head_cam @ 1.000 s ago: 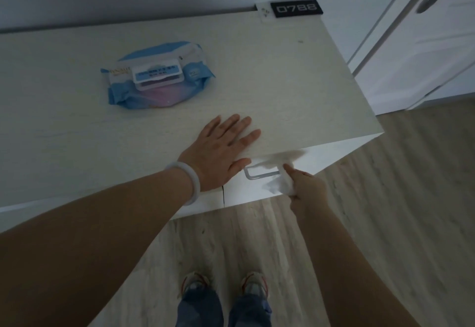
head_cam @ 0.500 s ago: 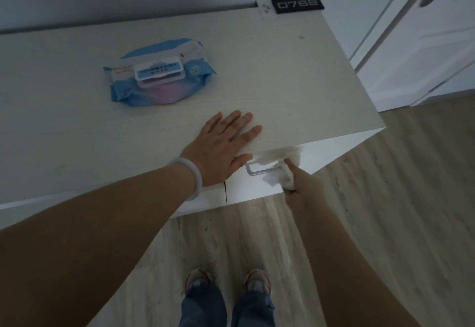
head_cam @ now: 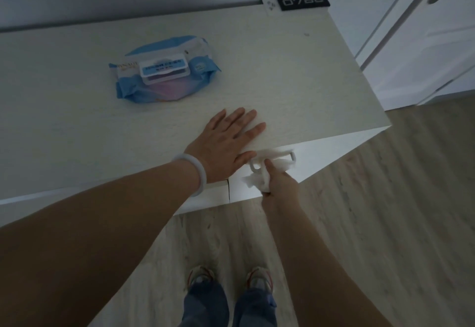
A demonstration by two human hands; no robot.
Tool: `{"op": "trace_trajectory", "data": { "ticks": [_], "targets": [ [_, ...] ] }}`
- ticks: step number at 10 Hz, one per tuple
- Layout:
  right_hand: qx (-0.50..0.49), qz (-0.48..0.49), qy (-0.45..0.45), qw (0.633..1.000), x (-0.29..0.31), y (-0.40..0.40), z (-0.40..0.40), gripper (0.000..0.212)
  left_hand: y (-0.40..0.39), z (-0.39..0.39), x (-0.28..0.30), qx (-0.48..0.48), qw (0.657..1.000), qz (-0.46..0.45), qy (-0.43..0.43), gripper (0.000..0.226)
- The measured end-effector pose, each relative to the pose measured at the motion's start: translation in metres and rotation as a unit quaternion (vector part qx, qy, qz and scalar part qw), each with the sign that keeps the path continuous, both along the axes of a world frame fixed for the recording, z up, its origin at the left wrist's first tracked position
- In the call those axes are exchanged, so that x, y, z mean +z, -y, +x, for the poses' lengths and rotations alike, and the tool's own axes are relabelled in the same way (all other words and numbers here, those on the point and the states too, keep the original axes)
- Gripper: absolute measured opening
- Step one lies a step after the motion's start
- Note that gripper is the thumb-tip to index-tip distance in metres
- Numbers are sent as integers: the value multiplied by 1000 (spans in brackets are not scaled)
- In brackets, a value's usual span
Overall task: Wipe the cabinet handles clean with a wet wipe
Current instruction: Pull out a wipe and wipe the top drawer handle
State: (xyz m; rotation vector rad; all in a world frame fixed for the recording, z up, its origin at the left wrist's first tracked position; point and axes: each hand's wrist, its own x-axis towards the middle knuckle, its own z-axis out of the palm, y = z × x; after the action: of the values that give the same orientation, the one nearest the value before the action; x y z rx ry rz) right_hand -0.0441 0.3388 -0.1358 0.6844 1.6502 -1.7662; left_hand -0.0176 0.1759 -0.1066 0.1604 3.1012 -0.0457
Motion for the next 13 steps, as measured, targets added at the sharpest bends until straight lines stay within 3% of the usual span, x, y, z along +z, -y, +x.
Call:
{"op": "trace_trajectory", "data": {
  "ticks": [1,3,5,6,7,8,9,10,11,12,13],
  "targets": [
    [-4,-3,26,1000,2,10,10,17,0,1,1,0,1000,0,0,67],
    [-29,32,-30,999,2,-2,-1,17,1,0,0,1,1000,4,-5,65],
    [93,87,-28,991,-12,41,30,17,-1,0,2,4,1000,12,-1,66],
    [85,31,-34,995,-11,31,28,16,0,1,1,0,1000,14,-5,65],
    [-11,-98,-10,995,-10,14,23,24,1,0,-1,-3,1000,16,-12,64],
    [-46,-274,-14,960,-2,4,20,38,1,0,-2,-5,1000,14,-12,64],
    [-26,-282,-29,959,1,3,24,37,2,0,-2,-4,1000,16,-13,64],
    [-36,-151,-37,987,3,13,23,25,1,0,-1,-2,1000,13,-9,64],
    [-60,-109,-14,992,0,19,16,21,1,0,-1,-5,1000,12,-6,64],
    [-94,-157,24,983,1,15,13,8,2,0,-1,-5,1000,10,-9,64],
    [-84,-130,62,986,2,9,8,4,2,1,-1,-5,1000,15,-8,64]
  ]
}}
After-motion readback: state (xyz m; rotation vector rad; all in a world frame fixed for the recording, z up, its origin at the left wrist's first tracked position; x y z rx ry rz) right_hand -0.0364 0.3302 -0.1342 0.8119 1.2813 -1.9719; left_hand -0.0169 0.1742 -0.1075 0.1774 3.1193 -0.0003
